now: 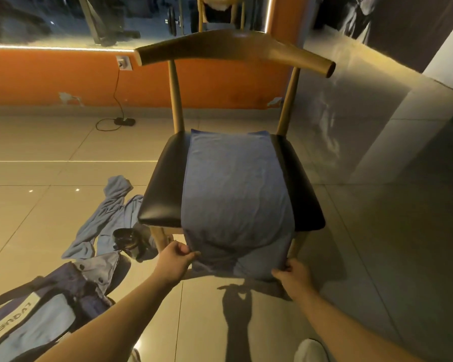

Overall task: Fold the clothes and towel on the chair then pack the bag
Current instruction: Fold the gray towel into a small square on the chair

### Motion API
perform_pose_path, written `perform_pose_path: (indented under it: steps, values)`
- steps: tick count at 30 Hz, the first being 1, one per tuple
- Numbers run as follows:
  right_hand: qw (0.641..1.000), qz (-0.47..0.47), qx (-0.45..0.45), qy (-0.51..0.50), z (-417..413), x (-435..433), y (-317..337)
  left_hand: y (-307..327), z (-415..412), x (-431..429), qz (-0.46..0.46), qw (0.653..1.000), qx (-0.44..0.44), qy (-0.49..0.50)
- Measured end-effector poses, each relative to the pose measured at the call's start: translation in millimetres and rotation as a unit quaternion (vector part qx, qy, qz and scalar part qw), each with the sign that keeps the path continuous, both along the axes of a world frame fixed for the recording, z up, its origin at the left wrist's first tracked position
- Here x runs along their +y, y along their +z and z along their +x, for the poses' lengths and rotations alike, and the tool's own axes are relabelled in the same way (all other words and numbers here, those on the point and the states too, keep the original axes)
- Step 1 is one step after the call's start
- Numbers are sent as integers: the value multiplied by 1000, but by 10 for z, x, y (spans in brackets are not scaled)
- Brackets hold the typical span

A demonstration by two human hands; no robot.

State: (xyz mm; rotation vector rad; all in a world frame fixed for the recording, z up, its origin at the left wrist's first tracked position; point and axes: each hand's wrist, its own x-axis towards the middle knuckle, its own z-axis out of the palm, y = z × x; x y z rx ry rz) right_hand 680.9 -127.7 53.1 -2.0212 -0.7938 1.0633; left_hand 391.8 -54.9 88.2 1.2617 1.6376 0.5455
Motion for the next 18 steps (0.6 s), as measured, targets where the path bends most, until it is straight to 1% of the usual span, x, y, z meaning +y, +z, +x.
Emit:
perform_pose_path:
  steps: [4,6,9,12,15,18]
  values:
    - [997,-63,2,34,-51,-194,-196,-144,-114,-175,-37,997,43,-53]
    - [995,-91,27,28,-99,-292,-259,-187,-156,-288,-47,993,45,-96]
    - [991,-121,56,17,-167,-461,-398,-189,-174,-523,-79,988,42,-129]
    - [988,-136,66,4,-219,-622,-463,-247,-253,-710,-120,974,79,-174]
    - [986,-154,69,-6,-258,-745,-484,-231,-303,-836,-139,969,83,-185]
    - [984,-161,65,-35,-289,-829,-474,-92,-285,-935,-139,973,90,-159]
